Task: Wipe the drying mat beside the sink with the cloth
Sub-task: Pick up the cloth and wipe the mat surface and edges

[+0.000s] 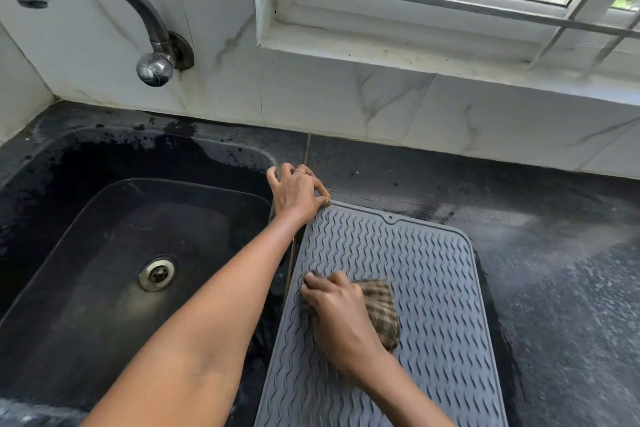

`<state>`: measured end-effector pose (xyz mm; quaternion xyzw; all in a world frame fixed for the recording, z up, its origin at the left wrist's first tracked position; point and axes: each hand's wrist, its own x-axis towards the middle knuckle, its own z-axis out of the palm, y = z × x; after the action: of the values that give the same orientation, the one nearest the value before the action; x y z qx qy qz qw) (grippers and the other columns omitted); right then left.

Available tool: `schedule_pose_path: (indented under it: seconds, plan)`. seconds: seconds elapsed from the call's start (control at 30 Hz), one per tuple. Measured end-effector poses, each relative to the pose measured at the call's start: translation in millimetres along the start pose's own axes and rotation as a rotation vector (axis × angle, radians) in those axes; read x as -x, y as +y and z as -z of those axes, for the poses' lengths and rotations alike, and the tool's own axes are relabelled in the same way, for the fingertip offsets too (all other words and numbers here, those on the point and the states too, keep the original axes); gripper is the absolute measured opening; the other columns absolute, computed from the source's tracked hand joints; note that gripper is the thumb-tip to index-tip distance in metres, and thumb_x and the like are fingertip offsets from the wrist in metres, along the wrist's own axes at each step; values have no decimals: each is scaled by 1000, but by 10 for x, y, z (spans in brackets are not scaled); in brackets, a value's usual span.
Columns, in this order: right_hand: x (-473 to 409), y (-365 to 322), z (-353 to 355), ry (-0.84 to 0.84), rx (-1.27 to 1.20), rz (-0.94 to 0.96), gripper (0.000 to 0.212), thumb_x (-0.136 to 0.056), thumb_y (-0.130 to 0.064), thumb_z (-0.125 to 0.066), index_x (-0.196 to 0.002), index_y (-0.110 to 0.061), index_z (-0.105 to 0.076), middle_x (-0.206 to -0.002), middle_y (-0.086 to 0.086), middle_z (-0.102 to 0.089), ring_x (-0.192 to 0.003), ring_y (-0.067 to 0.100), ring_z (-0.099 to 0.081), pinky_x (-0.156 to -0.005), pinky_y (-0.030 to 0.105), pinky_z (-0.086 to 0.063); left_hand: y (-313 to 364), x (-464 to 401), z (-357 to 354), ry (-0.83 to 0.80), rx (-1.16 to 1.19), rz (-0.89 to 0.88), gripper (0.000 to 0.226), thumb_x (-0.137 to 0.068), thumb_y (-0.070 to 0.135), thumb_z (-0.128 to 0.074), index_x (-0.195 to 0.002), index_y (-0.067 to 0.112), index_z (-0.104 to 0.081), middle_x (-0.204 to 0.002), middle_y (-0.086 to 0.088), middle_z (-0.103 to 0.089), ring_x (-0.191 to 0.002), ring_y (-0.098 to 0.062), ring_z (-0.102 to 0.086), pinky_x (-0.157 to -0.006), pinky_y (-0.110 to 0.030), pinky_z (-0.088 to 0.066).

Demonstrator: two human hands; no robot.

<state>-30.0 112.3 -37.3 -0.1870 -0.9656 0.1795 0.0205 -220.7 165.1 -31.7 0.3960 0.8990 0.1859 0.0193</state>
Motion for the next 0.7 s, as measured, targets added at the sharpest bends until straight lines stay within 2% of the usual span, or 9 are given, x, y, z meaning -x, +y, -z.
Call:
schedule_pose_path:
  seconds: [0.07,0.17,0.23,0.27,0.33,0.4,0.5,0.6,0.7]
  plan:
    - [65,8,38,-10,-58,-5,54,-73,10,-52,-116,-20,-65,-129,-6,-60,-102,19,-41,-79,36,-41,0,19,5,42,-69,-165,15,-81,42,-68,-87,31,-75,-108,11,-68,-113,-16,-50,-112,-42,-14]
    - [-77,75,203,145,-133,-125,58,-70,16,-57,-118,-16,-64,-126,-3,-64,-107,19,-49,-91,40,-49,-68,55,14,-4,-55,-518,22,-91,34,-57,-103,24,-73,-109,7,-72,-109,-10,-61,-118,-35,-13]
    - [-217,152,268,222,-91,-168,55,-73,15,-54,-120,-13,-62,-129,2,-61,-112,23,-50,-93,41,-47,-148,123,-6,-148,-99,-679,33,-97,32,-47,-123,21,-63,-129,5,-63,-124,-10,-53,-120,-36,-8]
    - [-276,170,271,209,-35,-155,52,-76,12,-51,-122,-13,-60,-131,4,-59,-114,25,-49,-93,41,-45,-189,162,-28,-233,-163,-712,40,-100,33,-39,-136,22,-51,-141,6,-51,-134,-11,-42,-120,-39,-4]
    - [-340,183,218,129,61,-111,47,-82,4,-48,-126,-11,-54,-136,7,-52,-121,29,-45,-95,42,-42,-254,222,-86,-356,-298,-687,48,-102,35,-26,-150,28,-22,-156,11,-24,-146,-15,-16,-118,-45,3]
    - [-320,168,148,78,110,-82,47,-84,1,-48,-130,-9,-51,-140,7,-47,-125,28,-40,-95,40,-39,-267,245,-101,-397,-372,-652,51,-103,36,-19,-151,31,-5,-158,14,-10,-148,-17,-2,-117,-48,8]
    - [-97,80,73,54,107,-40,46,-82,5,-47,-126,-8,-54,-139,8,-48,-124,28,-40,-94,41,-37,-232,249,-80,-412,-414,-634,51,-103,38,-15,-151,33,1,-158,15,-5,-148,-18,5,-118,-50,10]
    - [254,-50,32,-17,54,38,44,-77,7,-49,-117,-7,-62,-133,8,-55,-114,29,-45,-87,43,-40,-224,260,-85,-405,-420,-607,50,-103,38,-13,-150,34,2,-158,16,-5,-147,-19,7,-117,-51,11]
    - [343,-64,114,-48,-88,4,42,-74,11,-50,-103,-11,-70,-116,5,-67,-110,24,-51,-88,42,-49,-184,252,-72,-430,-436,-585,50,-103,38,-13,-150,33,3,-158,16,-3,-147,-20,8,-116,-51,13]
